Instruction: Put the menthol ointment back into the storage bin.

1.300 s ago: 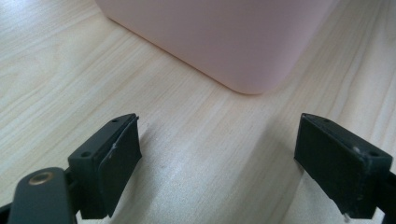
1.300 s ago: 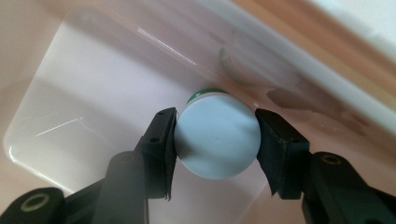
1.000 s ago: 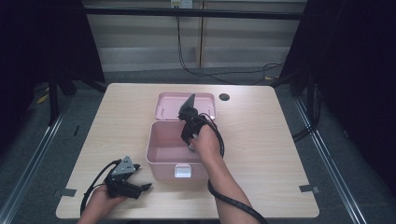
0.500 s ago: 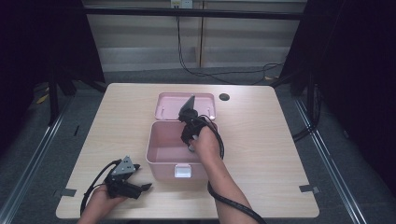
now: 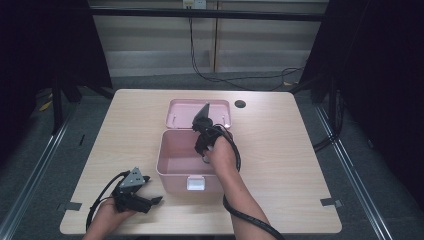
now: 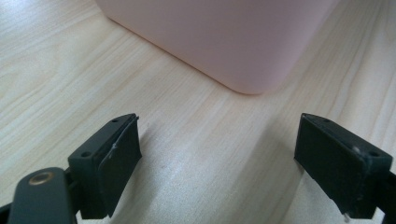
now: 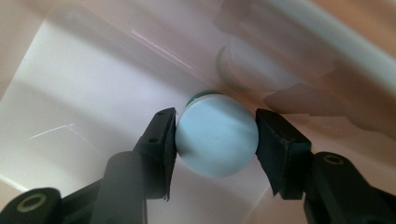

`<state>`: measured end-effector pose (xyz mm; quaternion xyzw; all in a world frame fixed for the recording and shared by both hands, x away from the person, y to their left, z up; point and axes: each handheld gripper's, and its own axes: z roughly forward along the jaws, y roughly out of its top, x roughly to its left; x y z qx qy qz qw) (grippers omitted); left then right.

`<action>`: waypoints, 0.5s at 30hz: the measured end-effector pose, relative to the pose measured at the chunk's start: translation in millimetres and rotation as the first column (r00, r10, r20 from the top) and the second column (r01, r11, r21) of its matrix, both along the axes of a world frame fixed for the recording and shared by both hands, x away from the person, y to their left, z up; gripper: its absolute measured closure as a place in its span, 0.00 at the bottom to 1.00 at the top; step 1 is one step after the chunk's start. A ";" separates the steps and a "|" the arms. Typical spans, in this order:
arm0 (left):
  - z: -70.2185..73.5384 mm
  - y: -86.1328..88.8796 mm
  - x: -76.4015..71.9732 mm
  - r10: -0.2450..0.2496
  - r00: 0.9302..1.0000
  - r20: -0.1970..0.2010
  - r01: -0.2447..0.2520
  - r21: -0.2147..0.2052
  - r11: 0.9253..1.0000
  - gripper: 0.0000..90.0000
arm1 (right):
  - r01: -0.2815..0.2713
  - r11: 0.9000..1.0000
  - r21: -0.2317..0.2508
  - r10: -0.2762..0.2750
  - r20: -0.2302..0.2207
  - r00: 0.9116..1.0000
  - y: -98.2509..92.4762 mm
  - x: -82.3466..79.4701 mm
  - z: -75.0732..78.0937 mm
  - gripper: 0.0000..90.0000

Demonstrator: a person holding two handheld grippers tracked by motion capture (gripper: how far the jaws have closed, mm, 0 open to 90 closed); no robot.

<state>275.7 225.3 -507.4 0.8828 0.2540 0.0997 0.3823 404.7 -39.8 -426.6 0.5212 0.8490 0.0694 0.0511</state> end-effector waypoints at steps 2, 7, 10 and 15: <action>0.0 0.0 0.0 0.001 1.000 -0.001 -0.001 0.000 1.000 0.15 | 0.000 1.000 -0.004 0.000 -0.005 1.000 -0.1 0.3 0.6 0.55; 0.0 0.0 0.0 0.000 1.000 0.000 0.000 0.000 1.000 0.15 | -0.002 1.000 0.002 0.002 -0.002 1.000 -0.8 0.7 4.3 0.55; 0.0 0.0 0.0 0.001 1.000 -0.001 -0.001 0.000 1.000 0.15 | -0.005 1.000 -0.002 0.005 -0.010 1.000 -0.4 0.8 3.6 0.55; 0.0 0.0 0.0 0.001 1.000 -0.001 -0.001 0.000 1.000 0.15 | -0.002 1.000 -0.001 0.002 -0.011 1.000 -0.3 0.8 3.5 0.52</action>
